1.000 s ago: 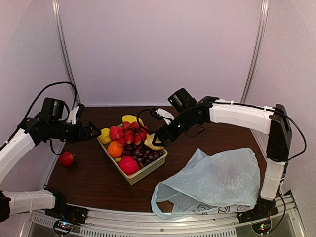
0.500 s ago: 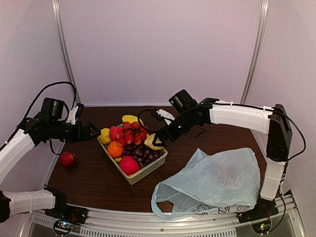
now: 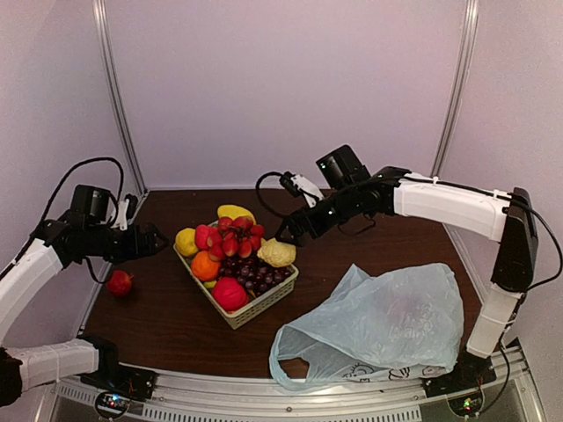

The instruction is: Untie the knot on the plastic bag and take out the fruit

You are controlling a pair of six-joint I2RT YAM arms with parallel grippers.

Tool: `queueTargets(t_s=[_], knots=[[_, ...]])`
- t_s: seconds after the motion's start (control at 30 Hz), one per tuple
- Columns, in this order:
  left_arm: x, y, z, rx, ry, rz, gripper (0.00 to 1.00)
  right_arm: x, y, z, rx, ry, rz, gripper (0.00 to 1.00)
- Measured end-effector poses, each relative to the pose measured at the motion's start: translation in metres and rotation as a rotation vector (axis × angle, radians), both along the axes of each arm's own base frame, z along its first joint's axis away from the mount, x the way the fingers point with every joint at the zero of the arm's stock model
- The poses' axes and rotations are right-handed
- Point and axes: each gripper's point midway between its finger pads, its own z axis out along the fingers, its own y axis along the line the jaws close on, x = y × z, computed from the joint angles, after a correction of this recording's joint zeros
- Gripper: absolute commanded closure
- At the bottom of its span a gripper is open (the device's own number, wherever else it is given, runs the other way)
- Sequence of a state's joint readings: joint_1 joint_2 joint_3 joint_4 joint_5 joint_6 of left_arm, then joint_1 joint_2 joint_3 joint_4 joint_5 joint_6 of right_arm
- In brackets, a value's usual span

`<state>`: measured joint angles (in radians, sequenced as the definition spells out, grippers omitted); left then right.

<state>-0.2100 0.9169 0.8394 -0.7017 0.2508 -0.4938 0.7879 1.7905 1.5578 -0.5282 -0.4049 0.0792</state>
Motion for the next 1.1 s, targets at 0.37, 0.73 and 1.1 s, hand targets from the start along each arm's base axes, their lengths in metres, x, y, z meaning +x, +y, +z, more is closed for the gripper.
queueTargets(t_s=[0.37,0.73,1.1], knots=[[-0.005,0.123,-0.046,0.023,0.077,0.531,0.03,0.010,-0.036,0.022,0.078,-0.055,-0.136,0.01],[-0.007,0.164,-0.091,0.122,0.211,0.716,0.05,-0.002,-0.050,0.032,0.159,-0.076,-0.169,0.01],[-0.001,0.174,-0.132,0.157,0.309,0.768,0.28,-0.013,-0.065,0.031,0.176,-0.076,-0.184,0.01]])
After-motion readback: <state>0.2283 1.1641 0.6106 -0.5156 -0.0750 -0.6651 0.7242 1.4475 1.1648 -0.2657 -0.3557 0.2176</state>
